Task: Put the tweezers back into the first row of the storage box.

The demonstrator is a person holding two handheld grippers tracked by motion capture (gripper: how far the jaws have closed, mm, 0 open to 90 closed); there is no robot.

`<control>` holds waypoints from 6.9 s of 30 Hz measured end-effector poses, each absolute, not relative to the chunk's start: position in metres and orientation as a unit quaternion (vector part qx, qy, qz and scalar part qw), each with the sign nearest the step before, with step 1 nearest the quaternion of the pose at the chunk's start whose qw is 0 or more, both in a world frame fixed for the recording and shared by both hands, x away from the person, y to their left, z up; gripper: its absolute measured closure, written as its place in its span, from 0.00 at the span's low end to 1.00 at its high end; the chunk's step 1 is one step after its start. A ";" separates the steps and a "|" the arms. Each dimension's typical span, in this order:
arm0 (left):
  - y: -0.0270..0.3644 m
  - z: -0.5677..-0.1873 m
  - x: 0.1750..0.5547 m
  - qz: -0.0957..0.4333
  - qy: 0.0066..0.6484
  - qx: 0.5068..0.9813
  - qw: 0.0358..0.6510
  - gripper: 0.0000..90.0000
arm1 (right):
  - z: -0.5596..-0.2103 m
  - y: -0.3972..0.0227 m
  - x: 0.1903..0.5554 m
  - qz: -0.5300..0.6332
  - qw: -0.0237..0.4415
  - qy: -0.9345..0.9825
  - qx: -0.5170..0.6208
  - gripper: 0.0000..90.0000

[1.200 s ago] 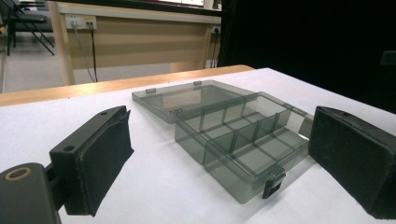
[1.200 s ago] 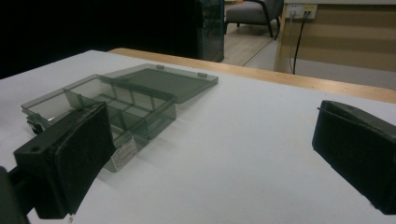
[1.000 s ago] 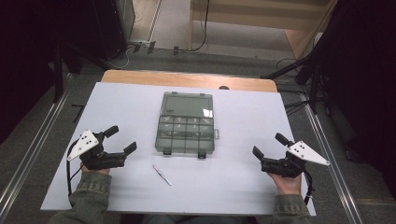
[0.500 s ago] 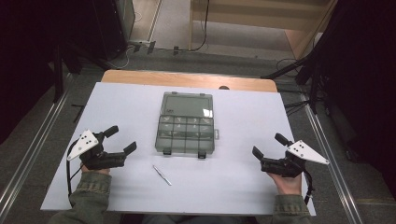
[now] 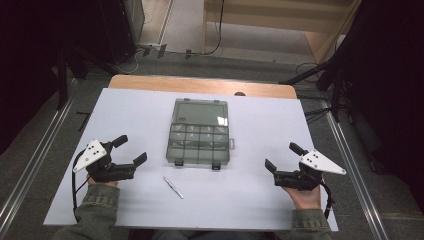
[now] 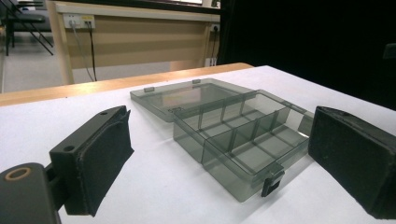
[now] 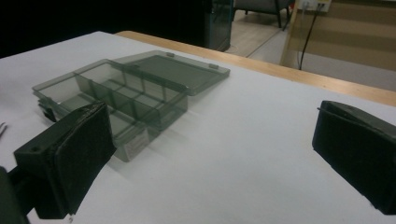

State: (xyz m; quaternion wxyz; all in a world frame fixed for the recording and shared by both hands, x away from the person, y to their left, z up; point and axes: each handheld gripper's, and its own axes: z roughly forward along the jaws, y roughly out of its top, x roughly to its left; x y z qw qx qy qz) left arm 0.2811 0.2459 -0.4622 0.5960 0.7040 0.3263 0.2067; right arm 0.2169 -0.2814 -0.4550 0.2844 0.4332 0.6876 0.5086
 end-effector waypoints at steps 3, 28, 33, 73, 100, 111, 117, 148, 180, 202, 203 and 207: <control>0.246 -0.462 0.281 0.207 0.326 0.704 0.595 0.06 | -0.453 -0.276 0.217 0.503 0.282 0.698 0.425 0.00; 0.246 -0.463 0.282 0.206 0.329 0.705 0.594 0.06 | -0.444 -0.221 0.221 0.452 0.213 0.783 0.371 0.00; 0.246 -0.463 0.282 0.203 0.328 0.705 0.595 0.06 | -0.444 -0.210 0.227 0.431 0.198 0.801 0.366 0.00; 0.247 -0.463 0.282 0.197 0.329 0.703 0.599 0.06 | -0.450 -0.107 0.244 0.321 0.084 0.900 0.282 0.00; 0.247 -0.463 0.283 0.192 0.330 0.701 0.602 0.06 | -0.460 -0.039 0.265 0.206 0.024 0.942 0.265 0.00; 0.247 -0.463 0.283 0.190 0.330 0.701 0.603 0.06 | -0.465 -0.005 0.272 0.152 0.017 0.945 0.288 0.03; 0.247 -0.463 0.283 0.190 0.331 0.700 0.603 0.06 | -0.466 0.005 0.277 0.135 0.014 0.946 0.295 0.09; 0.247 -0.463 0.283 0.185 0.331 0.697 0.608 0.06 | -0.470 0.044 0.285 0.064 0.000 0.939 0.337 0.95; 0.246 -0.463 0.282 0.185 0.330 0.698 0.608 0.06 | -0.424 -0.022 0.312 0.115 -0.025 0.921 0.371 0.95; 0.246 -0.463 0.282 0.185 0.329 0.698 0.608 0.06 | -0.406 -0.066 0.348 0.144 0.003 0.899 0.413 0.95; 0.246 -0.463 0.282 0.185 0.329 0.697 0.609 0.06 | -0.407 -0.067 0.349 0.144 0.007 0.900 0.411 0.95; 0.246 -0.463 0.282 0.185 0.329 0.698 0.609 0.06 | -0.408 -0.069 0.355 0.137 0.015 0.900 0.413 0.95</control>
